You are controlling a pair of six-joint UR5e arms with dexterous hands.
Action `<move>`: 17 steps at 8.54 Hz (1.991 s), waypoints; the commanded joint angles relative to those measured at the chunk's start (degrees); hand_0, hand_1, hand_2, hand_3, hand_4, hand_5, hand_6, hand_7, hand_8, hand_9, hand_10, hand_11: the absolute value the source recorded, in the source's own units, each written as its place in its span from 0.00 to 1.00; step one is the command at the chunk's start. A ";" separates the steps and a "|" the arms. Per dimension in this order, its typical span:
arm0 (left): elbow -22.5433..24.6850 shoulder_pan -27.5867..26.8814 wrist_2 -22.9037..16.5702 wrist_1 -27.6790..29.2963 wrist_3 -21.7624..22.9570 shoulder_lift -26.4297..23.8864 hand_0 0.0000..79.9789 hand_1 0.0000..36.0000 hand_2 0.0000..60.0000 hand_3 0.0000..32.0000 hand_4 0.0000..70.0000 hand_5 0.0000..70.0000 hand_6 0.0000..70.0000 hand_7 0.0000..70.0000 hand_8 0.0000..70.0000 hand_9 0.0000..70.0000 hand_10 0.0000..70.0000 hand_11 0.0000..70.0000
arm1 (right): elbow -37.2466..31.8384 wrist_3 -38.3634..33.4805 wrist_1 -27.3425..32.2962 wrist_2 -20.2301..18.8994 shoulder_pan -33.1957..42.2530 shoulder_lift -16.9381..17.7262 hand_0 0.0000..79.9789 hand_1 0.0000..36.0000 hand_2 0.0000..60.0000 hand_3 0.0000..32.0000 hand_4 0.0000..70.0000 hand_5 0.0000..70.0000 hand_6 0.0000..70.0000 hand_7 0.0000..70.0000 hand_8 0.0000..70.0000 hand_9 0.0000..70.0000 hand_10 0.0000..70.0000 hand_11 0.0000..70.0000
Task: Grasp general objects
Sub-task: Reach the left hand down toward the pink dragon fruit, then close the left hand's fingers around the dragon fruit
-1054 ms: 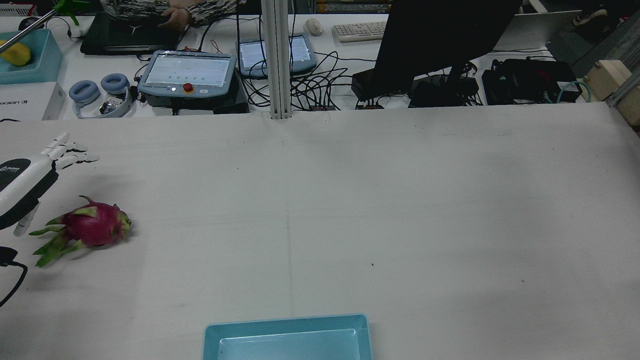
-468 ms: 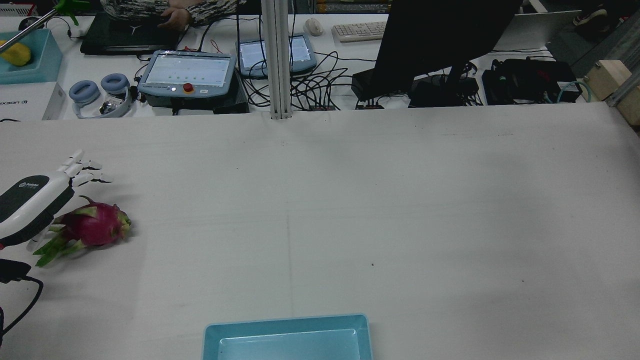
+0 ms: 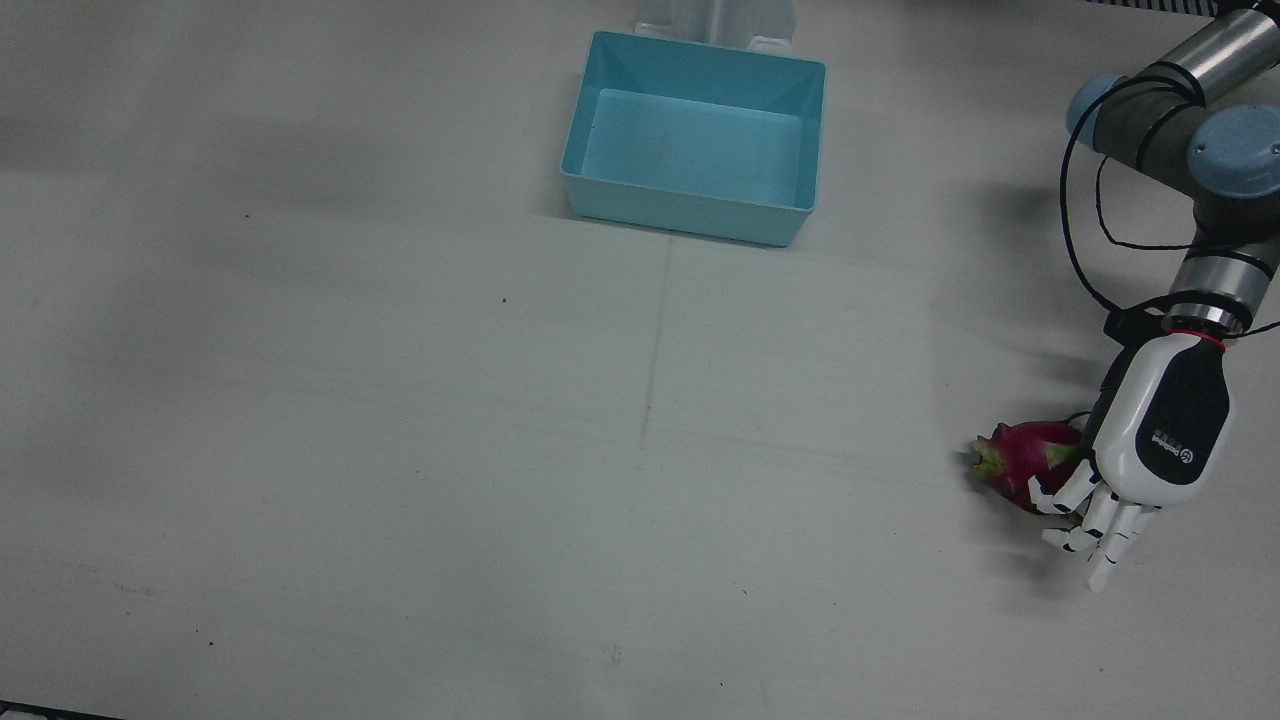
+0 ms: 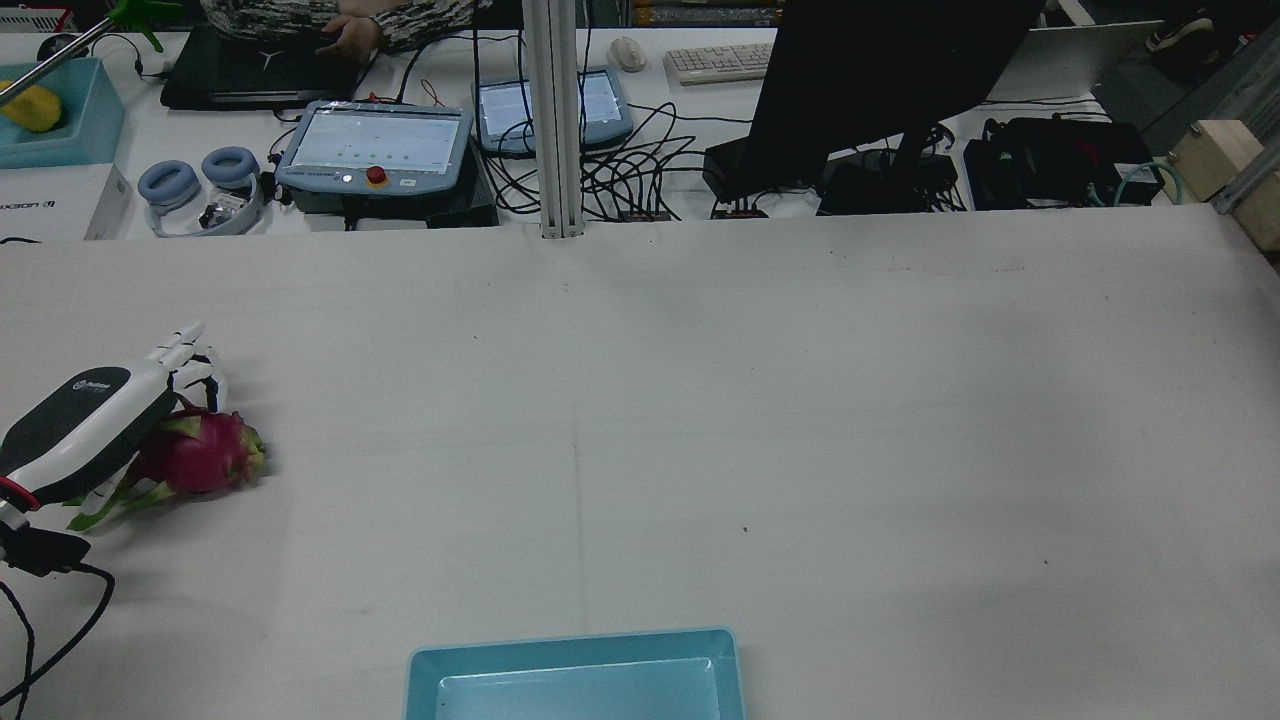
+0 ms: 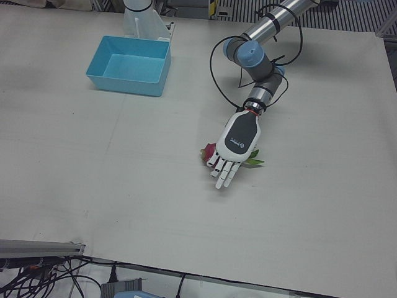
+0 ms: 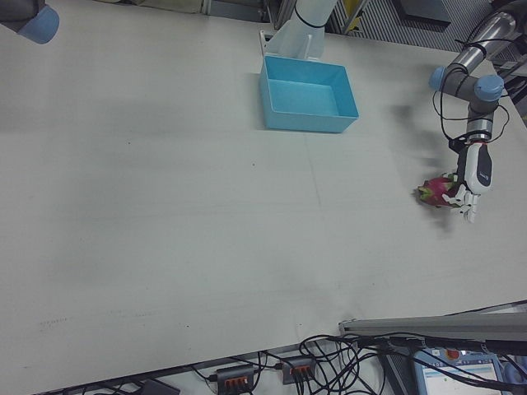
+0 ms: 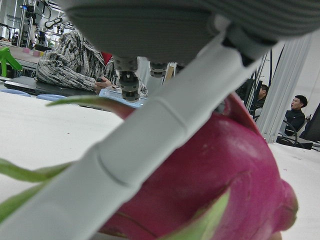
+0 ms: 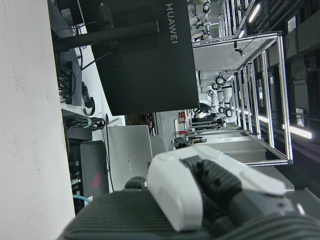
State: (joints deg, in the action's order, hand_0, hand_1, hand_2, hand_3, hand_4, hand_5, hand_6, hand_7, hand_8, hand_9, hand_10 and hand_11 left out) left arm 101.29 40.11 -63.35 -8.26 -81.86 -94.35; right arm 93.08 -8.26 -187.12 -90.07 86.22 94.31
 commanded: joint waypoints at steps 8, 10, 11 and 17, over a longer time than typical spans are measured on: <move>-2.24 -2.76 -0.11 -1.94 -0.23 -3.20 1.00 1.00 1.00 0.00 0.17 1.00 0.00 0.79 0.00 0.14 0.00 0.00 | -0.09 0.00 0.00 0.07 0.00 0.00 0.00 0.00 0.00 0.00 0.00 0.00 0.00 0.00 0.00 0.00 0.00 0.00; -3.20 -2.76 -0.02 -2.64 -0.23 -4.34 1.00 1.00 1.00 0.00 0.36 1.00 0.21 1.00 0.03 0.24 0.00 0.03 | -0.09 0.00 0.00 -0.02 0.00 0.00 0.00 0.00 0.00 0.00 0.00 0.00 0.00 0.00 0.00 0.00 0.00 0.00; -3.47 -2.76 -0.02 -3.43 -0.32 -5.04 1.00 1.00 1.00 0.00 0.60 1.00 0.46 1.00 0.08 0.27 0.06 0.15 | -0.09 0.00 0.00 -0.02 0.00 0.00 0.00 0.00 0.00 0.00 0.00 0.00 0.00 0.00 0.00 0.00 0.00 0.00; -3.29 -2.76 1.56 -3.87 -0.41 -5.05 1.00 1.00 1.00 0.00 1.00 1.00 1.00 1.00 0.86 1.00 1.00 1.00 | 0.00 0.00 0.00 -0.02 0.00 0.00 0.00 0.00 0.00 0.00 0.00 0.00 0.00 0.00 0.00 0.00 0.00 0.00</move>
State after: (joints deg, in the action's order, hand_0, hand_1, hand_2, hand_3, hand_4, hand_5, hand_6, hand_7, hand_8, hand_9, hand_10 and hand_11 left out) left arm 97.94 37.34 -62.12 -12.07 -82.24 -99.40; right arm 93.01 -8.26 -187.12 -90.06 86.22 94.33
